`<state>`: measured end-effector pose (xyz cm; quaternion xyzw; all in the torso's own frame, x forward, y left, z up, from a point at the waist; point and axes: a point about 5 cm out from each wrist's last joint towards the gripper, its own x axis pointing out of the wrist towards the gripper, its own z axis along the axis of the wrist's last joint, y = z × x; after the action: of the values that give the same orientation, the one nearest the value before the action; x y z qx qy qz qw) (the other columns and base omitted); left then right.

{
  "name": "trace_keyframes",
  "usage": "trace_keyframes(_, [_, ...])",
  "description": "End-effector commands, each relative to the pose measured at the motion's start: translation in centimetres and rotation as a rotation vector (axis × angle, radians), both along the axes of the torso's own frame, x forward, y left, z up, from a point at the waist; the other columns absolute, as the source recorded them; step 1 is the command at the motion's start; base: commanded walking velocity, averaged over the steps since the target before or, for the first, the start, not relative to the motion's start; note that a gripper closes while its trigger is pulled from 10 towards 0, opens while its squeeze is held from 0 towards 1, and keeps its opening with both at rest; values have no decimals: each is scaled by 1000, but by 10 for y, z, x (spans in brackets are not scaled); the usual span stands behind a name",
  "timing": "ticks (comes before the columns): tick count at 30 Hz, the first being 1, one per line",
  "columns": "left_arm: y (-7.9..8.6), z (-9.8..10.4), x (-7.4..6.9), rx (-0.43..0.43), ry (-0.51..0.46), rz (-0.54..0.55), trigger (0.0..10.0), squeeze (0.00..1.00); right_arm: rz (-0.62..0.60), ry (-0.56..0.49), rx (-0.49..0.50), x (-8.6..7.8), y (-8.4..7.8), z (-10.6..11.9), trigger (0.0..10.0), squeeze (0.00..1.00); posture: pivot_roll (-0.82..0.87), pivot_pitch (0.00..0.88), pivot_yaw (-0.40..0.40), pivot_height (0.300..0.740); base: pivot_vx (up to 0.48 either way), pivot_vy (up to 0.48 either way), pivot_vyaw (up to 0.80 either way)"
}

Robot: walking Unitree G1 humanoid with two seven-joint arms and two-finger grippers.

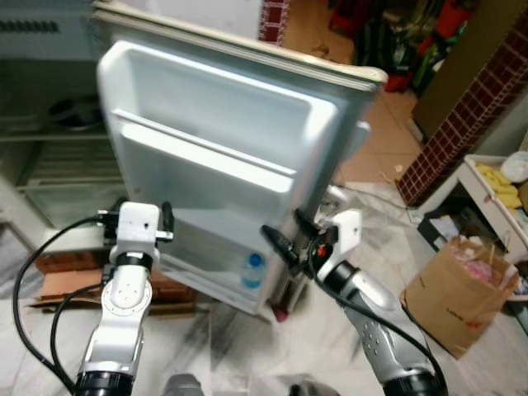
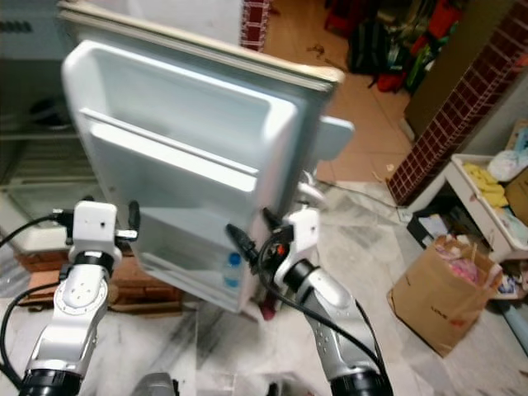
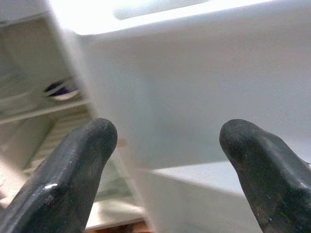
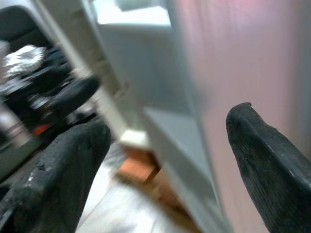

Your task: Restocking fridge

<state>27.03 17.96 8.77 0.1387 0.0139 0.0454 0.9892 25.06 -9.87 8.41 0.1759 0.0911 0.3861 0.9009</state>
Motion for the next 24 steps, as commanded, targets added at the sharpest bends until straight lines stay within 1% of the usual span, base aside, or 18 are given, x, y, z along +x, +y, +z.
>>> trace_keyframes(1, [-7,1,1,-4,-5,-21,10000,0,98,27,17,-6,-8,2,10000,0,98,18,-63,740,0,-431,0])
trace_keyframes(4, [-7,1,0,-3,-5,-23,10000,0,144,31,5,-8,-11,2,10000,0,99,15,-63,740,0,-431,0])
trace_keyframes(6, [-7,1,0,-2,-4,-22,10000,0,130,26,-19,-5,-14,0,10000,0,102,16,-64,740,0,-429,0])
trace_keyframes(8, [-6,1,0,-1,-4,-19,10000,0,44,16,-61,6,-23,-2,10000,0,103,17,-65,740,0,-424,0])
trace_keyframes(9, [-6,1,0,0,-4,-17,10000,0,-56,-22,-113,16,-30,-2,10000,0,104,17,-65,740,0,-420,0])
trace_keyframes(10, [-6,1,0,0,-4,-17,10000,0,-56,-22,-113,16,-30,-2,10000,0,104,17,-65,740,0,-420,0])
trace_keyframes(11, [-6,1,0,0,-4,-17,10000,0,-106,-27,-129,20,-33,-2,10000,0,106,18,-65,740,0,-420,0])
trace_keyframes(12, [-7,1,0,0,-4,-16,10000,0,-142,-19,-127,24,-36,-2,10000,0,106,20,-64,740,0,-420,0])
trace_keyframes(14, [-7,1,-1,1,-3,-15,10000,0,-162,-20,-124,26,-37,-1,10000,0,108,21,-64,740,0,-420,0])
trace_keyframes(15, [-6,0,-2,3,-3,-11,10000,0,-206,-65,-124,31,-37,5,10000,0,108,24,-62,740,0,0,0])
trace_keyframes(16, [-6,0,-3,1,-2,-9,10000,0,-234,-103,-137,34,-37,9,10000,0,109,24,-62,740,0,0,719])
trace_keyframes(18, [-6,0,-3,-2,-6,-9,10000,0,-301,-145,-146,38,-36,14,10000,0,108,25,-61,740,0,0,719])
trace_keyframes(19, [-5,0,-3,-1,-6,-8,10000,0,-339,-152,-133,40,-36,17,10000,0,109,26,-60,740,0,0,712])
trace_keyframes(20, [-5,0,-3,-1,-6,-7,10000,0,-348,-153,-130,41,-36,18,10000,0,109,26,-60,740,0,0,712])
trace_keyframes(21, [-3,1,-3,-8,-8,-2,10000,0,-408,-165,-119,44,-38,22,10000,0,109,27,-60,740,0,0,694])
trace_keyframes(22, [-3,1,-3,-8,-8,-2,10000,0,-408,-165,-119,44,-38,22,10000,0,109,27,-60,740,0,0,694])
trace_keyframes(23, [-1,1,-3,-15,-8,10,10000,0,-465,-169,-114,46,-41,24,10000,0,110,27,-60,740,0,0,688])
trace_keyframes(24, [0,1,-4,-17,-8,18,10000,0,-490,-167,-113,46,-42,25,10000,0,110,26,-60,740,0,0,688])
